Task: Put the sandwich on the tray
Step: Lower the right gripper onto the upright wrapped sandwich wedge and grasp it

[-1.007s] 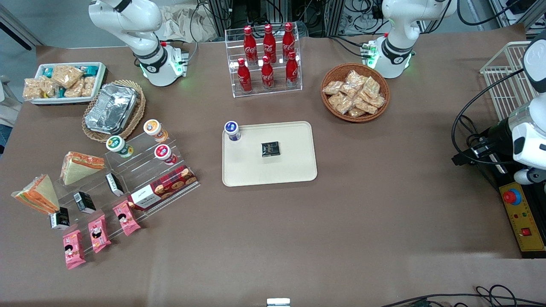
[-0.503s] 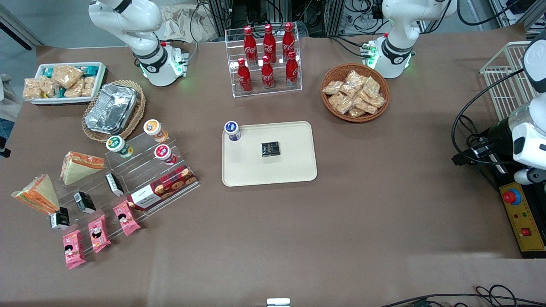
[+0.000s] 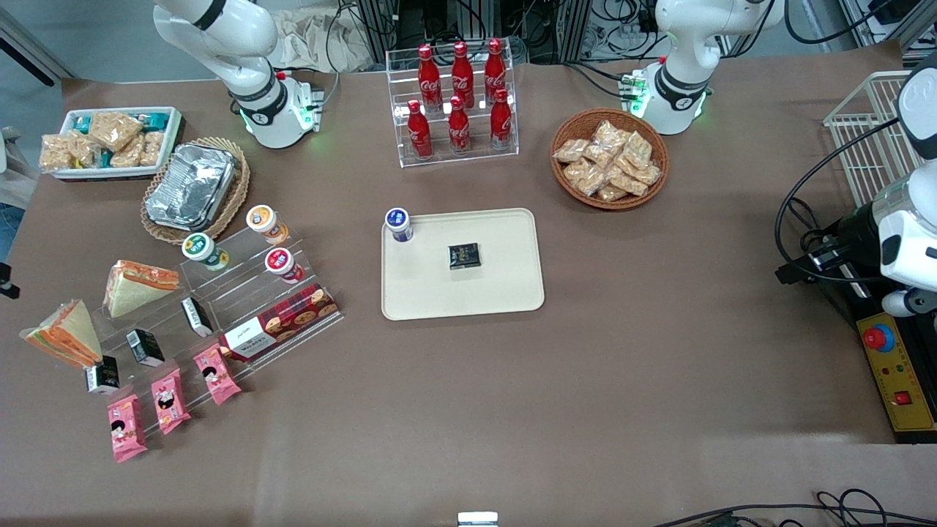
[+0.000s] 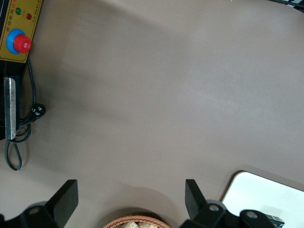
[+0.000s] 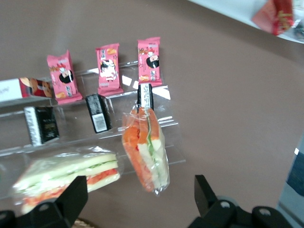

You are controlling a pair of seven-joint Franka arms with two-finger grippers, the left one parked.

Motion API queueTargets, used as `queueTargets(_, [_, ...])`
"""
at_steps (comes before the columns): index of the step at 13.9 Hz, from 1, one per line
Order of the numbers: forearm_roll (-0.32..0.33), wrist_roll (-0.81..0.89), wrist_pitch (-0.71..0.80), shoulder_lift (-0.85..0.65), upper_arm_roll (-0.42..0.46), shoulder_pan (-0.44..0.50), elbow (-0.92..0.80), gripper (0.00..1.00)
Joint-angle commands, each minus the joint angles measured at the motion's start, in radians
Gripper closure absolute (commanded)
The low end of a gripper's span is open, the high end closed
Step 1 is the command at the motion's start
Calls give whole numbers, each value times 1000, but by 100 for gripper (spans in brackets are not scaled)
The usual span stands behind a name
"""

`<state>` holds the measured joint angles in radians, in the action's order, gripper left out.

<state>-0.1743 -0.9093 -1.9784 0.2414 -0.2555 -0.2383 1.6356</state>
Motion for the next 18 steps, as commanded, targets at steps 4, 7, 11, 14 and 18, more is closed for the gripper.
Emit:
queueTargets(4, [-142,-167,-52,64,4,-32,67,0])
queueTargets(7, [-154,-229,-114,68,4,-36,122,0])
queueTargets(11, [-157,-241,-161,91,5,-35,142,10])
queueTargets(14, [-162,-243,-201,119,7,-33,142,54])
queueTargets(18, [-162,-252,-224,116,8,-27,127,100])
